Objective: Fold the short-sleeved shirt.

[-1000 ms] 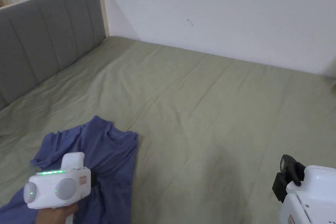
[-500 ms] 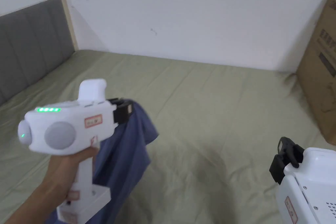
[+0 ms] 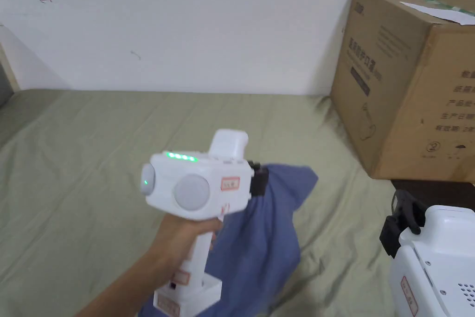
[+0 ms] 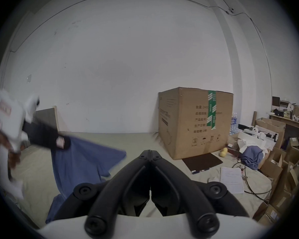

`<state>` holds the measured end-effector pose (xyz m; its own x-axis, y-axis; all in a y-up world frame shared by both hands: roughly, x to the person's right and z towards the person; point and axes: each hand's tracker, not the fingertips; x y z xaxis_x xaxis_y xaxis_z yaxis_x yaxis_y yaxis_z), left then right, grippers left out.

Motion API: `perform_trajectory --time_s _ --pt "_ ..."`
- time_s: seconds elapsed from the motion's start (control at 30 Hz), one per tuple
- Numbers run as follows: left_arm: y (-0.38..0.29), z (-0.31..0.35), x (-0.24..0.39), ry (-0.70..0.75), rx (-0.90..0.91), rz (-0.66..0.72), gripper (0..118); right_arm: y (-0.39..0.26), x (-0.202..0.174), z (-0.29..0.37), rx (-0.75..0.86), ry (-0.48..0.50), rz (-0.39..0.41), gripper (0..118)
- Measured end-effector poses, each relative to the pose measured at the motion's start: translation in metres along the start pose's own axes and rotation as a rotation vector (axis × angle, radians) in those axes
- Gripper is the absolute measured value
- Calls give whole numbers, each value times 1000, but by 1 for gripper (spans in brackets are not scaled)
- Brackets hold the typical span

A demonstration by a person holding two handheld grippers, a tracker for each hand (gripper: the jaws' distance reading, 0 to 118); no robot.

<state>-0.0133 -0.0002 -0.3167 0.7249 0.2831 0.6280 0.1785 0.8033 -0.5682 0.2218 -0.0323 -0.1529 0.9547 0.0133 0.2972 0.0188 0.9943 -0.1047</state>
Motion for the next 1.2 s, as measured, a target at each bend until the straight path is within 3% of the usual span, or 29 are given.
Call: perform_trajectory --time_s 0.13,0.23,0.43,0.53,0.57,0.6,0.63,0.67,0.87,1.2 --pt "-59 -52 1 -19 -243 51 2 -6 8 0 -24 -21 -10 0" --pt "-111 -90 -1 50 -389 8 2 -11 10 -1 -44 -17 -18 0" --pt "-175 -131 -5 154 -525 -59 5 -20 9 0 -78 -15 -18 0" --pt "-166 -115 -1 151 -439 -53 30 -21 8 -1 -90 -13 -12 0" --pt "-160 -108 2 142 -430 -62 30 -20 7 -2 -92 -11 -12 0" --pt "-155 -102 3 141 -410 -59 73 -18 5 -2 -92 -9 -13 0" --pt "-147 -94 4 139 -384 -56 105 -16 4 -1 -88 -9 -14 0" --pt "-138 -79 6 161 -297 -55 118 -13 2 -1 -80 -8 -15 0" --pt "-82 6 12 291 66 -146 117 6 -10 4 -21 -2 -39 0" --pt "-52 107 -33 533 438 -76 115 35 -32 14 54 18 -52 0"
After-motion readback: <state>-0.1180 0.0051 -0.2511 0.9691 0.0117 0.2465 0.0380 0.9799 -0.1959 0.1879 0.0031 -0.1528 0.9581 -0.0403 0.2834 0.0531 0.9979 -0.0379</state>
